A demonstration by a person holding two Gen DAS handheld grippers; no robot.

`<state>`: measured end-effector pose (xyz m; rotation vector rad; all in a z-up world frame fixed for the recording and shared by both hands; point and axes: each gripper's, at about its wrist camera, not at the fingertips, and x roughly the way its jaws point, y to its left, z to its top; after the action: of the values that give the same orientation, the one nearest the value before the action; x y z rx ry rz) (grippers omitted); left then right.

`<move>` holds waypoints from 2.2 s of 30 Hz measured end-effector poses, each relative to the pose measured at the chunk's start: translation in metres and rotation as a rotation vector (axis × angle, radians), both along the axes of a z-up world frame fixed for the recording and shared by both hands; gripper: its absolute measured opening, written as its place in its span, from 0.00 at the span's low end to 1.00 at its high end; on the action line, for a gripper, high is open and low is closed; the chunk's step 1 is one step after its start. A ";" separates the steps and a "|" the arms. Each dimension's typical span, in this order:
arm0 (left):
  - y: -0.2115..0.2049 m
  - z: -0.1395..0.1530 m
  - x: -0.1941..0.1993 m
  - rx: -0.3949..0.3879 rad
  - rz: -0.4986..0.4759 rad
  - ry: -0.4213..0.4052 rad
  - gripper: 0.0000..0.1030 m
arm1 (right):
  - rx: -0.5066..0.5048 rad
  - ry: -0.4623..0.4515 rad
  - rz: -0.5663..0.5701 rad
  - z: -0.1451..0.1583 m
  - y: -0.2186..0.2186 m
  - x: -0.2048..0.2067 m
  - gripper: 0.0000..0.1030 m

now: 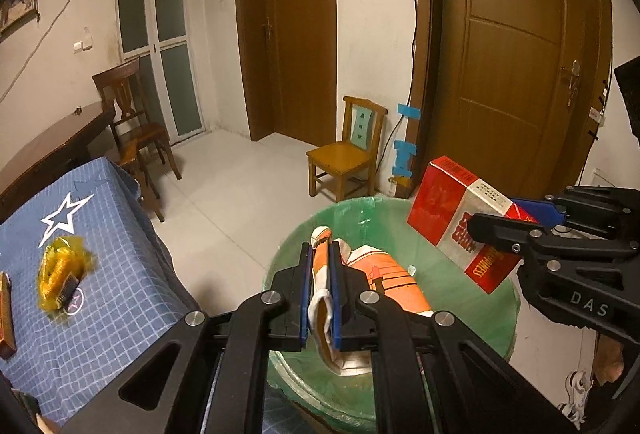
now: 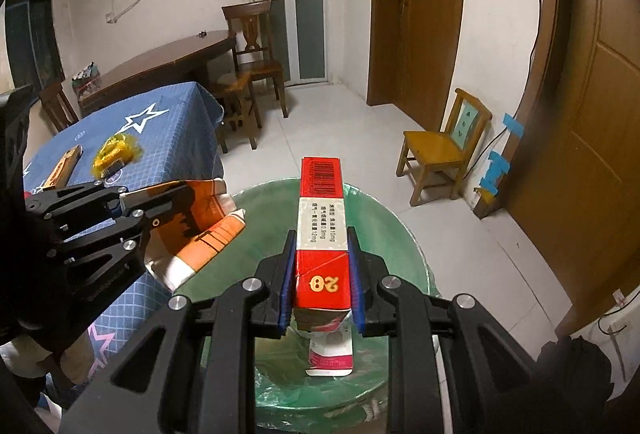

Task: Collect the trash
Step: 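Carry both items over the green bin and open both tools to drop them, then move both tools back over the table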

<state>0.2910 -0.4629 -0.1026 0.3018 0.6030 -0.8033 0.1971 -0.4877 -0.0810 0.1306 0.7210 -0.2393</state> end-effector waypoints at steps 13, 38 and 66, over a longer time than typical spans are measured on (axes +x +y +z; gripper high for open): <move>-0.003 -0.006 0.003 0.020 -0.009 0.014 0.10 | 0.012 -0.002 -0.003 -0.001 -0.009 0.006 0.22; 0.069 0.004 -0.026 0.032 0.014 0.032 0.47 | 0.003 -0.153 0.070 0.021 0.045 -0.043 0.48; 0.498 0.003 -0.083 0.027 0.459 0.050 0.55 | 0.124 -0.115 0.539 -0.009 0.265 -0.042 0.71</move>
<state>0.2082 0.0352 -0.0992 0.1580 0.6976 -0.3621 0.1552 -0.2232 -0.0897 0.0628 0.6320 0.3260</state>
